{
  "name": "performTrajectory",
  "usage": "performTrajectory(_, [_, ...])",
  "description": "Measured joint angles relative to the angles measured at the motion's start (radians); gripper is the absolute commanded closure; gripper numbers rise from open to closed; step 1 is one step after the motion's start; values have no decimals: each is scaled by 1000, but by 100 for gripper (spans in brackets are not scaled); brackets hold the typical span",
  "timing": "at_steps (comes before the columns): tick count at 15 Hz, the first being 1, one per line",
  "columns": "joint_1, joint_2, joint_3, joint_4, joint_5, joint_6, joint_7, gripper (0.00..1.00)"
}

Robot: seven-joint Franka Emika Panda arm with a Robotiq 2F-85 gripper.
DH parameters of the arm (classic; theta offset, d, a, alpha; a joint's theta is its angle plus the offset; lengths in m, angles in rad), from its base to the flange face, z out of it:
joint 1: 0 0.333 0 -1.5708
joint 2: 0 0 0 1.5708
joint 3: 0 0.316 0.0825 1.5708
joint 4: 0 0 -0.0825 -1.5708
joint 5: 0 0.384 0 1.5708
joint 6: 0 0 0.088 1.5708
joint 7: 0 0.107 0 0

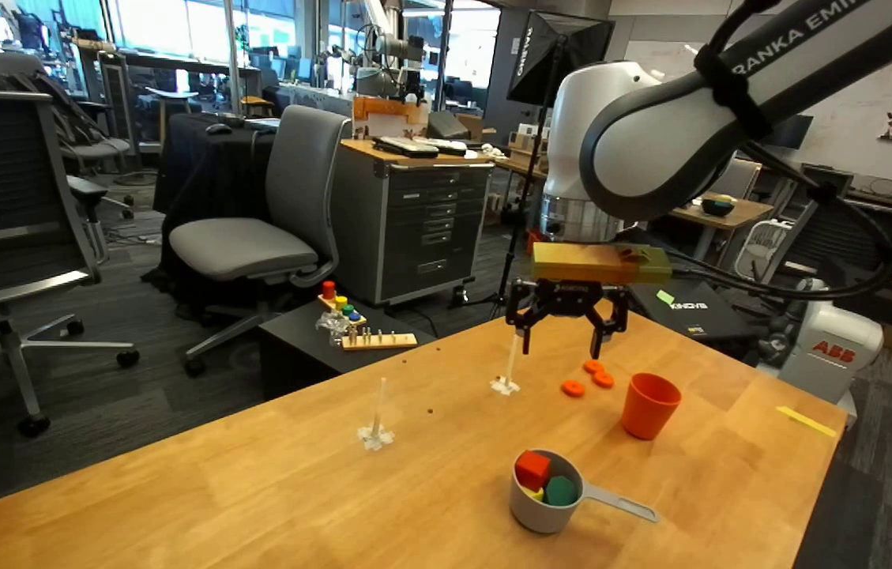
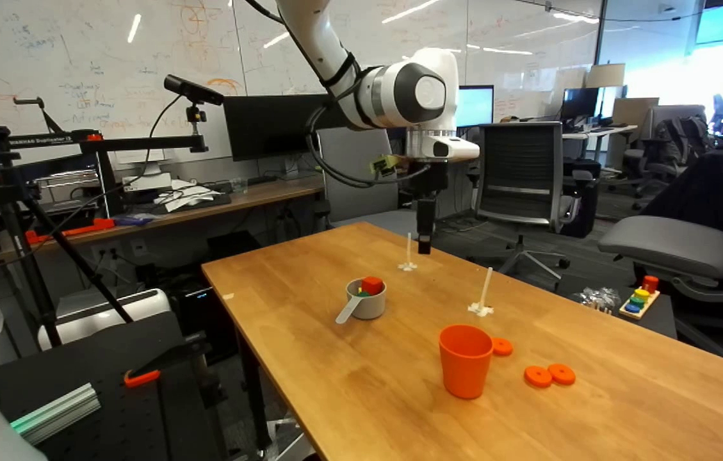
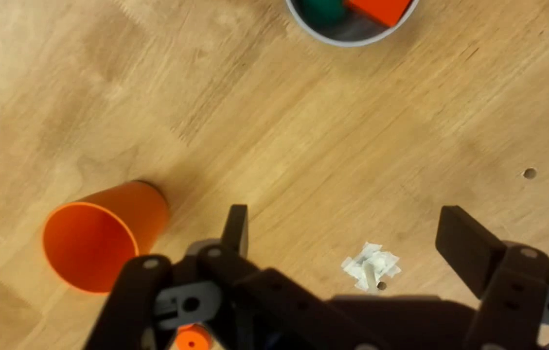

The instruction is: Put the yellow, green and orange block in the grey measuring cup

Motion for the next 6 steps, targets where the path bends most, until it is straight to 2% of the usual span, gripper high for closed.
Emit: performTrajectory(6, [-3, 14, 12, 0, 0, 1, 0, 0])
